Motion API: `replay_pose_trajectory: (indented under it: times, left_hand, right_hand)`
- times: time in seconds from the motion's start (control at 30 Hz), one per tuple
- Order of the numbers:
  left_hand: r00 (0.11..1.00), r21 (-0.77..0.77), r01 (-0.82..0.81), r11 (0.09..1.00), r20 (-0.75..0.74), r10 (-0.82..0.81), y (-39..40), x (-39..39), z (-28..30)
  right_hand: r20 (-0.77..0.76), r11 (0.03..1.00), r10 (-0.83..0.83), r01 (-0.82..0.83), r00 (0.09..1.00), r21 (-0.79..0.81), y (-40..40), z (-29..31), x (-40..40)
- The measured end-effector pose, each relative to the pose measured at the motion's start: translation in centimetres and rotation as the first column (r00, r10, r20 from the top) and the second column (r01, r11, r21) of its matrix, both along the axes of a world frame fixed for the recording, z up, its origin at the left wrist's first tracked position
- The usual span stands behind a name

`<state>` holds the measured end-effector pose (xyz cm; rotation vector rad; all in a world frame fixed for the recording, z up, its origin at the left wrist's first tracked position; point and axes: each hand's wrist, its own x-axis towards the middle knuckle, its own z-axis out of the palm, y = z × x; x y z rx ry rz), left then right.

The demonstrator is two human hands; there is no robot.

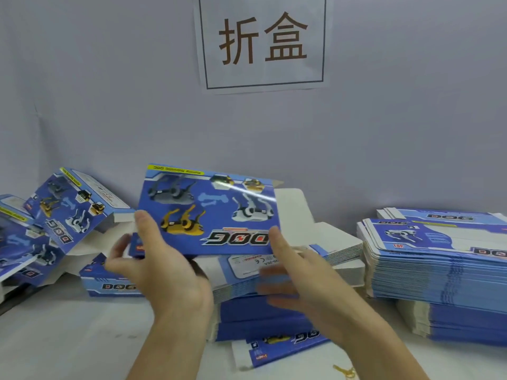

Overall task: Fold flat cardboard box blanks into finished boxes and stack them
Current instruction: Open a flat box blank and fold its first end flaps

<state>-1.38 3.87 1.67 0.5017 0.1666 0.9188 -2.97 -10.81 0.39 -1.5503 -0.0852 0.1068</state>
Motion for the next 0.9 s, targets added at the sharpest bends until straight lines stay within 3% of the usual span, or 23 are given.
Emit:
replay_pose_trajectory:
  times: [0.07,0.1,0.2,0.27,0.37,0.43,0.53,0.6,0.73,0.9]
  left_hand:
    - [0.990,0.024,0.142,0.990,0.014,-0.142,-1.3,0.0,-0.4]
    - [0.969,0.073,0.244,0.967,0.009,-0.245,-1.7,0.1,-0.6]
    - [0.874,0.319,0.485,0.814,-0.143,-0.464,-1.7,0.2,-1.1]
    - [0.911,0.543,0.413,0.731,-0.252,-0.327,-0.7,0.2,-1.0]
    - [0.977,0.777,0.214,0.592,-0.181,-0.115,1.0,-0.5,0.1]
    - [0.969,0.858,0.232,0.458,-0.161,-0.190,1.4,-1.3,0.8]
    - [0.910,0.907,0.339,0.250,-0.249,-0.331,0.9,-2.1,1.1]
    - [0.909,0.922,0.309,0.235,-0.213,-0.359,0.6,-2.2,0.9]
    - [0.913,0.924,0.229,0.305,-0.095,-0.396,0.1,-1.8,0.2]
    - [0.924,0.893,0.300,0.335,-0.184,-0.336,-2.0,-1.4,-0.9]
  right_hand:
    - [0.077,0.893,-0.089,0.046,0.993,0.447,1.1,-0.3,0.2]
    - [0.116,0.812,-0.192,0.091,0.975,0.577,1.0,-0.4,0.6]
    - [0.192,0.678,-0.447,0.191,0.874,0.710,-1.3,0.0,1.0]
    - [0.292,0.744,-0.504,0.236,0.813,0.625,-3.8,0.5,0.9]
    - [0.458,0.891,-0.414,0.248,0.787,0.380,-6.5,1.3,0.4]
    - [0.501,0.951,-0.282,0.169,0.818,0.258,-7.1,1.5,0.0]
    - [0.567,0.996,-0.004,-0.049,0.824,0.079,-5.9,1.9,-1.0]
    - [0.579,0.998,-0.008,-0.033,0.815,0.061,-5.0,2.1,-1.0]
    - [0.624,0.993,-0.107,0.109,0.774,0.035,-3.7,1.7,-0.7]
    - [0.590,0.985,-0.164,0.098,0.791,0.143,-2.6,0.7,-0.1]
